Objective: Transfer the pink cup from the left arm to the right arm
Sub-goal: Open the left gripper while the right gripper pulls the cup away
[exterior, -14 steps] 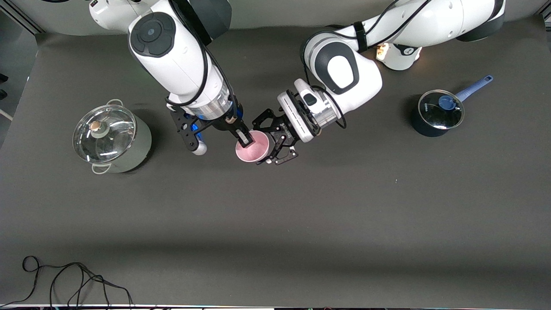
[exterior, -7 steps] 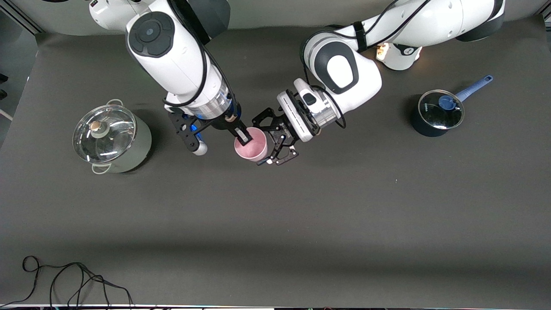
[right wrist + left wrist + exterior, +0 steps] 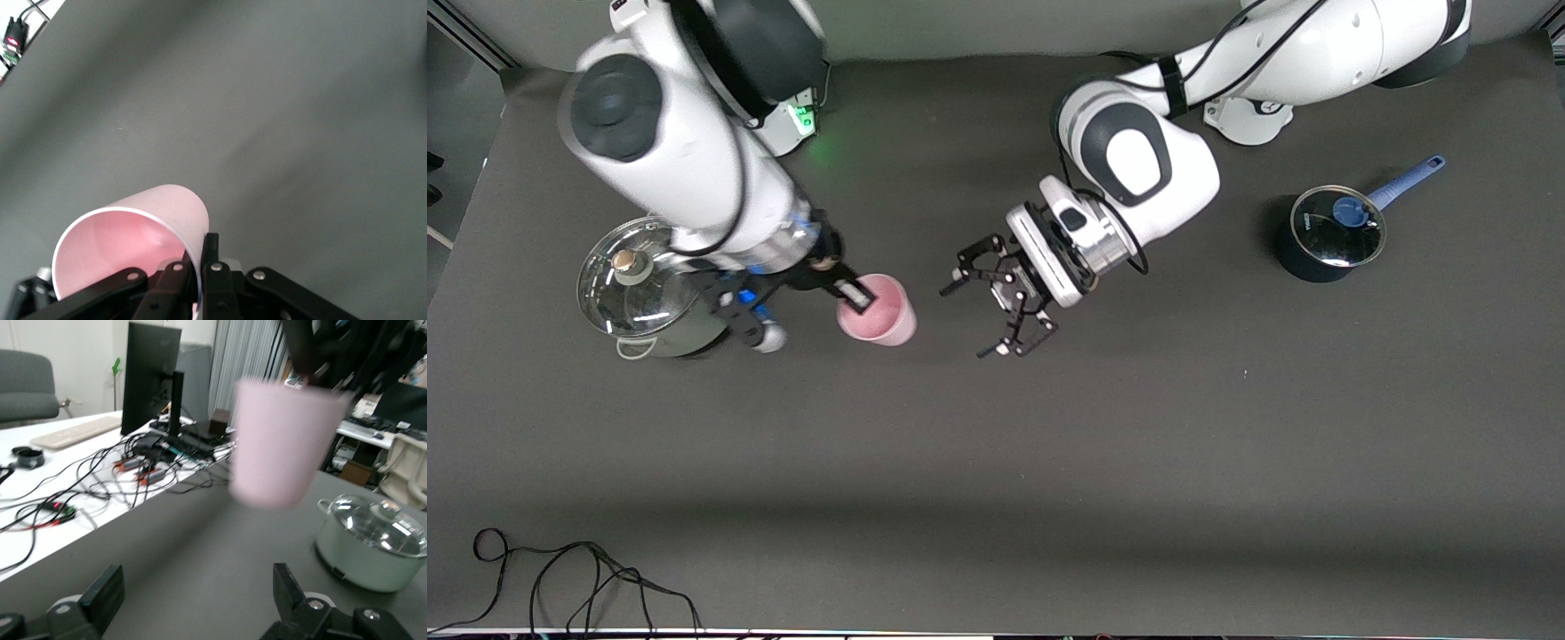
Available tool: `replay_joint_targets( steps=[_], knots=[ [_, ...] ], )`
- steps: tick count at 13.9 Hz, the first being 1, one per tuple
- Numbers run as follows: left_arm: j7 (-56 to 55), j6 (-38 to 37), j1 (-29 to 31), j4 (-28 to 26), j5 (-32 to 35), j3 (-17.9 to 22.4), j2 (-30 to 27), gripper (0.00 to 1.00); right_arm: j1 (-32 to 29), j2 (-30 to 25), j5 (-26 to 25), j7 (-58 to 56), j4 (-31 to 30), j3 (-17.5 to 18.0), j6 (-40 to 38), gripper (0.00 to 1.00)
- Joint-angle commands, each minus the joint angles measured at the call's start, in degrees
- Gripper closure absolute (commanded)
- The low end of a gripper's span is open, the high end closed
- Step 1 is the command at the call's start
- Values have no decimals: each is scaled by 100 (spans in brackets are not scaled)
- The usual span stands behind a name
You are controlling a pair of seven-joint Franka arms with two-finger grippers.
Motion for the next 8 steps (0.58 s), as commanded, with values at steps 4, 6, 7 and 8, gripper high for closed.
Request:
replay_joint_targets(
  steps=[4, 6, 7, 8],
  knots=[
    [-73, -5, 1314, -1111, -76, -310, -131, 1, -972, -477, -54, -2939, -53, -129, -868, 100],
    [-64, -67, 1641, -1306, -67, -426, -61, 1, -1105, -556, -115, -4221, -141, -575, -1097, 100],
    [-55, -137, 1712, -1324, -67, -435, -60, 1, -1096, -601, -186, -4889, -254, -857, -1106, 100],
    [-64, -216, 1774, -1324, -67, -435, -52, 1, -1096, -636, -221, -5592, -351, -1112, -1097, 100]
  ],
)
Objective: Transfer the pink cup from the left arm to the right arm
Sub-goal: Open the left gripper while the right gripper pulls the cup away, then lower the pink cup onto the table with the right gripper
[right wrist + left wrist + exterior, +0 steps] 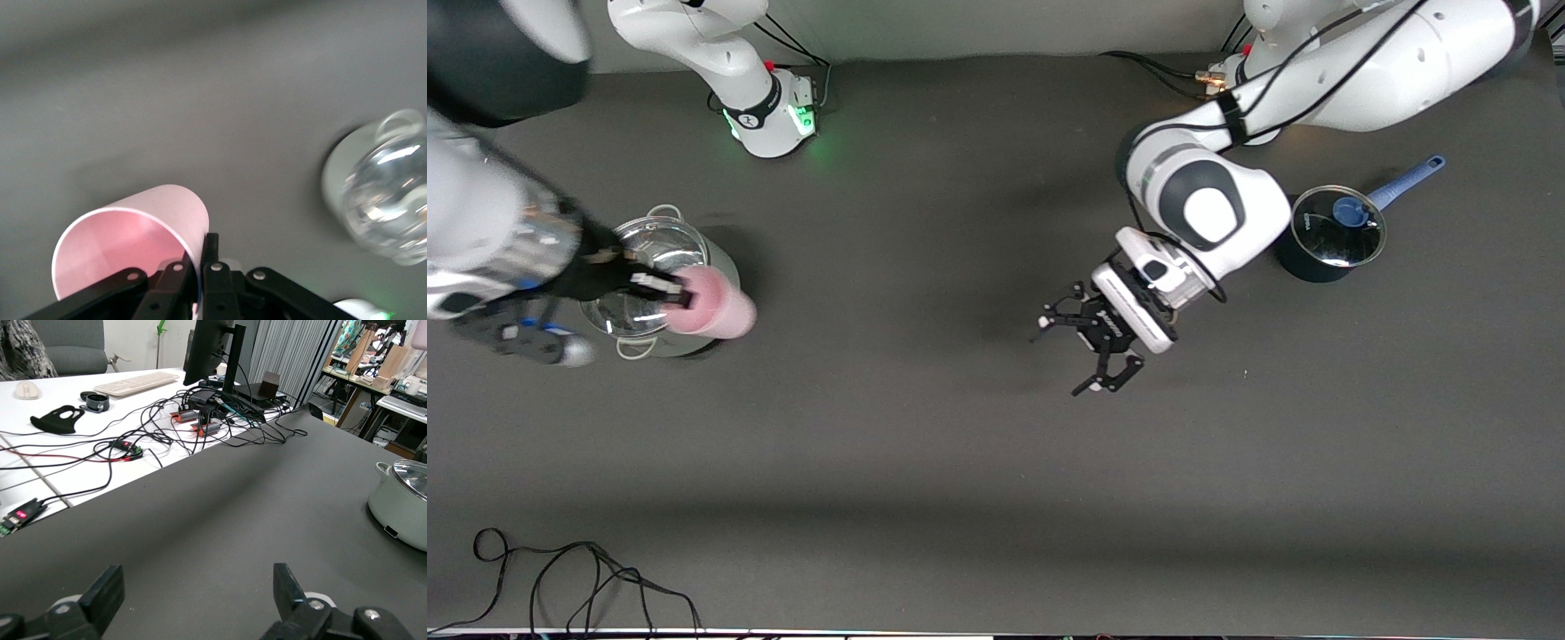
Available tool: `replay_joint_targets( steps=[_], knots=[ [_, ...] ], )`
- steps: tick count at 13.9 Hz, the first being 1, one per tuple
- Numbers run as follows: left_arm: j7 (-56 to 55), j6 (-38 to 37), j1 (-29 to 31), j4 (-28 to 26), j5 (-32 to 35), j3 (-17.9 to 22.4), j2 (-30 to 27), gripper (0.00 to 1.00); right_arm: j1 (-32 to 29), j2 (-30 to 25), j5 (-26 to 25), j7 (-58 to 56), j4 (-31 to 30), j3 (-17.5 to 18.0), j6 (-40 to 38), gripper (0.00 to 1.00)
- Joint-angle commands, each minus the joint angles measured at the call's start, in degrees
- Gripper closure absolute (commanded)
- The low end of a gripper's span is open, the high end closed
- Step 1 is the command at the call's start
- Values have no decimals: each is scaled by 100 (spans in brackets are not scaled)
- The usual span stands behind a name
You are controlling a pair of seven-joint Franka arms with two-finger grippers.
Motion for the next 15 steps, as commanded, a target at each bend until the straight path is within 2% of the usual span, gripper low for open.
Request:
replay_joint_targets(
  steps=[1, 2, 5, 9, 15],
  knots=[
    [-30, -127, 194, -174, -76, -131, -66, 1, 59, -173, -138, -1620, -361, -641, 24, 100],
    [-117, -109, 203, -165, -171, -140, -66, 1, 59, -173, -138, -1903, -466, -853, 76, 100],
    [-1984, -467, 309, -43, -155, -131, -57, 0, 77, -322, -138, -2371, -1220, -1118, 803, 100],
    [-3034, -575, 379, -42, -155, -140, -57, 0, 112, -779, -164, -2460, -3056, -1119, 2761, 100],
    [-4562, -996, 484, -51, -137, -131, -30, 0, 261, -806, -94, -2460, -5026, -1101, 5574, 100]
  ],
)
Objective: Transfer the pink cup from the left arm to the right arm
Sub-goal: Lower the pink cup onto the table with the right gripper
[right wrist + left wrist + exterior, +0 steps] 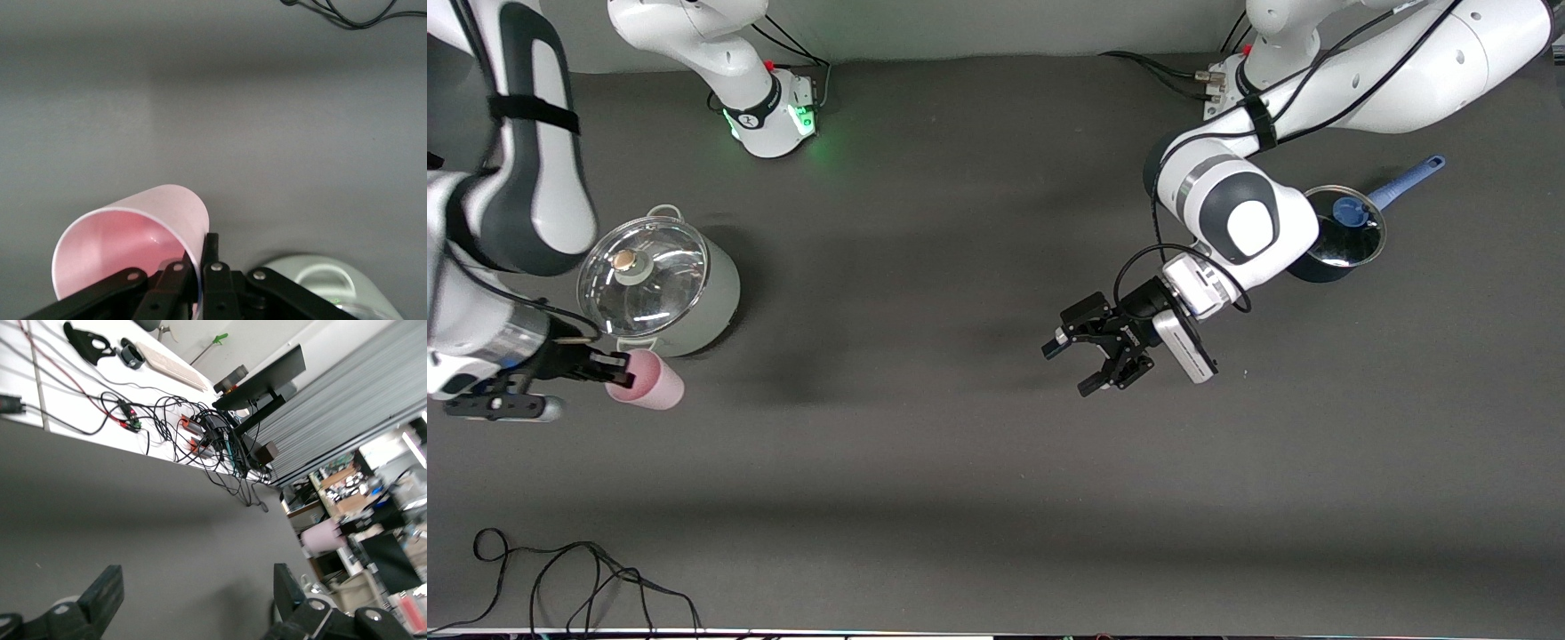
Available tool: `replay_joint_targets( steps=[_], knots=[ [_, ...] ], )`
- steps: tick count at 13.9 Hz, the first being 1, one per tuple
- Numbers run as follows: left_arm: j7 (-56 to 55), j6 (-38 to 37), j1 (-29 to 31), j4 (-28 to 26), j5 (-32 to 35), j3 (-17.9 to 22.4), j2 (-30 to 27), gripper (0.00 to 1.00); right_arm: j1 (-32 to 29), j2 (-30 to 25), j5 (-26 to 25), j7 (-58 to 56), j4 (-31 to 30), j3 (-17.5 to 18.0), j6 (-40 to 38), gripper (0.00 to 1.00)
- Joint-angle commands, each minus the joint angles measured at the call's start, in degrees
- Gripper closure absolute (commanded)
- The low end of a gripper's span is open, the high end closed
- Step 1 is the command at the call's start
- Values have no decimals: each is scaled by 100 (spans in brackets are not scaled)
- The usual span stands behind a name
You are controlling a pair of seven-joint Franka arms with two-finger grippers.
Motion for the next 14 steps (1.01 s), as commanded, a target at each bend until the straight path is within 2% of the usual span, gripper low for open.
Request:
replay_joint_targets(
  steps=[1, 3, 5, 7, 10, 14],
  knots=[
    [-853, -185, 110, -44, -28, -66, -30, 0, 200, -234, -17, -52, -1025, -5, 1268, 100],
    [-1085, -168, 49, -140, -19, -92, -74, 0, 235, -76, 183, 10, -1168, 48, 1667, 100],
    [-805, -80, -30, -246, 60, -92, -109, 0, 358, 213, 754, -42, -1176, 30, 1974, 100],
    [-514, 42, -241, -246, 60, 57, -57, 0, 490, 530, 818, -43, -1176, 48, 2343, 100],
    [-470, 385, -347, -238, 86, 162, -56, 0, 491, 873, 923, -51, -1115, 92, 2451, 100],
    [-127, 456, -391, -281, 86, 365, -56, 0, 491, 1005, 1010, -51, -1115, 136, 2468, 100]
  ],
)
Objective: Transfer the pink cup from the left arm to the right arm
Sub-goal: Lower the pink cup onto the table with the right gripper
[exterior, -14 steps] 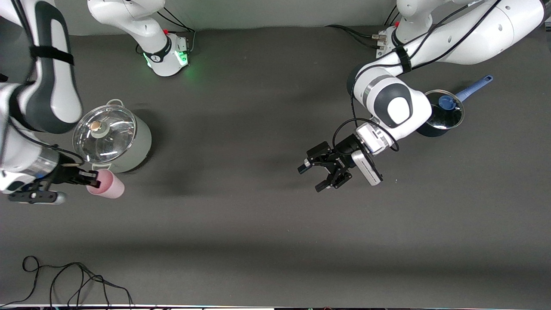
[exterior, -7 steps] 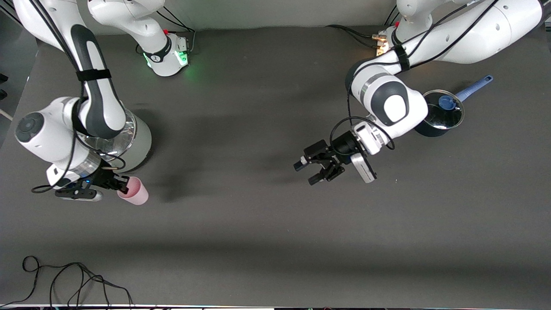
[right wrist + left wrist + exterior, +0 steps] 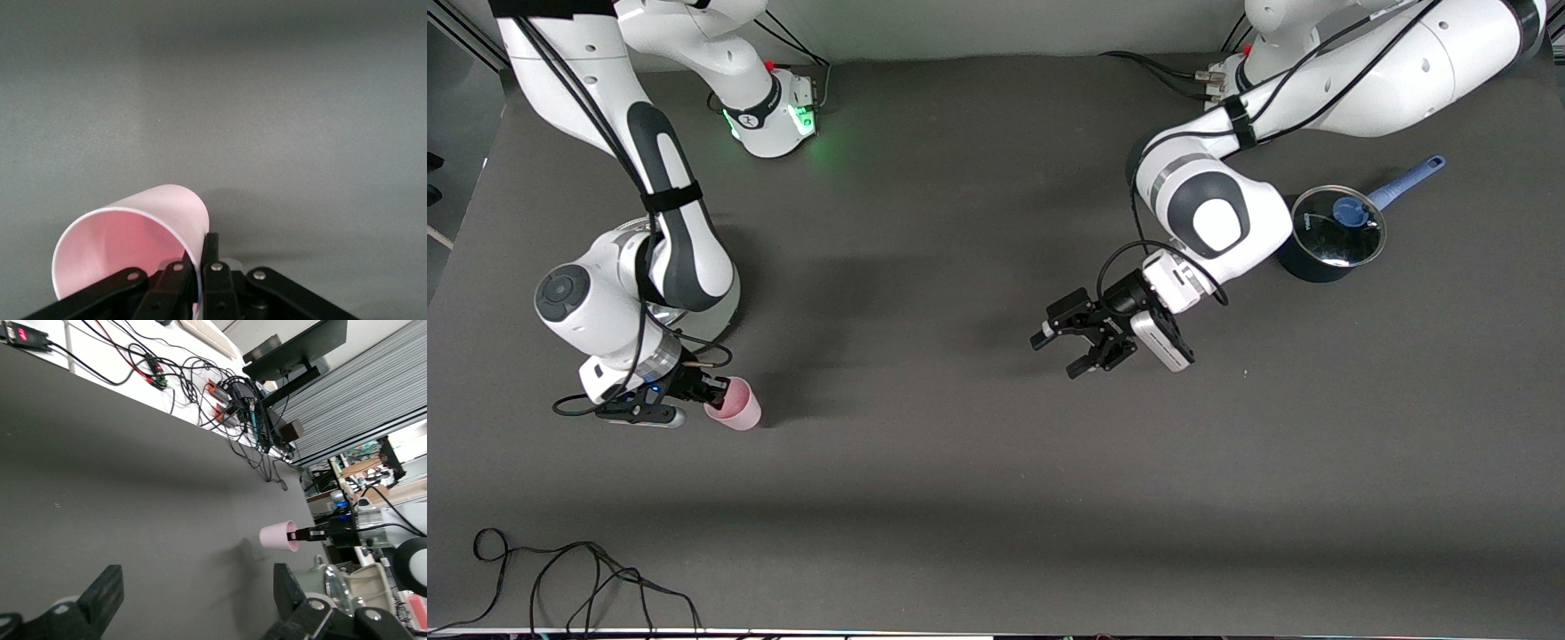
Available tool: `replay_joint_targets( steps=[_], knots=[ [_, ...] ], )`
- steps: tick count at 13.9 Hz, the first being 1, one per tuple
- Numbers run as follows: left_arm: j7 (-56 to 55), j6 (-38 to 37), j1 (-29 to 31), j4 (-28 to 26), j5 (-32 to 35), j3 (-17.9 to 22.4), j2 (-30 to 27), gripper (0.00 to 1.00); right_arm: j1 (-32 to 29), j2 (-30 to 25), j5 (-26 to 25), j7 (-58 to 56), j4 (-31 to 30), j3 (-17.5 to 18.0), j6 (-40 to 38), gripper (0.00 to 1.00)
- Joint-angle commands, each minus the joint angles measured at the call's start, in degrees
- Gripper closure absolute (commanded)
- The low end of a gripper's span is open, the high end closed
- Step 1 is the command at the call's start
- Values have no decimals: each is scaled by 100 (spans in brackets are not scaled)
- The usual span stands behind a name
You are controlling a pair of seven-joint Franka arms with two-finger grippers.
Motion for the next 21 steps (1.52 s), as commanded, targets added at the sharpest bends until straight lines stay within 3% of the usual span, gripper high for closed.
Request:
replay_joint_targets(
  steps=[1, 4, 6, 7, 9, 12, 13, 15, 16, 17, 20, 21],
  knots=[
    [119, 59, 8, -55, 56, 138, -59, 0, 4, 67, 312, -58, 84, 28, 42, 100],
    [163, 146, 44, -125, -5, 391, -146, 0, -5, 163, 462, -50, 145, 116, 33, 100],
    [119, 1003, 8, -117, -32, 507, -156, 0, 4, 207, 462, -49, 172, 125, 24, 98],
    [154, 1452, 8, -108, -58, 507, -208, 0, -5, 225, 462, -49, 190, 125, 33, 88],
    [172, 1430, 0, -108, -120, 699, -410, 0, -5, 234, 462, -49, 216, 125, 15, 77],
    [49, 1439, -44, -99, -303, 858, -612, 0, -5, 199, 462, -49, 216, 125, -11, 76],
    [-99, 1439, -44, -82, -383, 937, -630, 0, 4, 147, 454, -58, 251, 125, -46, 69],
    [-1027, 1439, -10, -12, -384, 982, -691, 0, 13, -116, 453, -58, 286, 90, -204, 23],
    [-1528, 1404, 8, 6, -384, 1034, -779, 0, 13, -274, 436, -41, 295, 72, -257, 15],
    [-1864, 1352, -9, 76, -375, 1148, -806, 0, 13, -459, 418, -15, 295, 55, -457, 1],
    [-2253, 1010, 61, 252, -383, 1193, -824, 0, 30, -933, 305, 21, 462, -182, -1291, 0],
    [-2437, 869, 113, 331, -384, 1210, -832, 0, 30, -1066, 60, 38, 558, -261, -1573, 0]
  ],
)
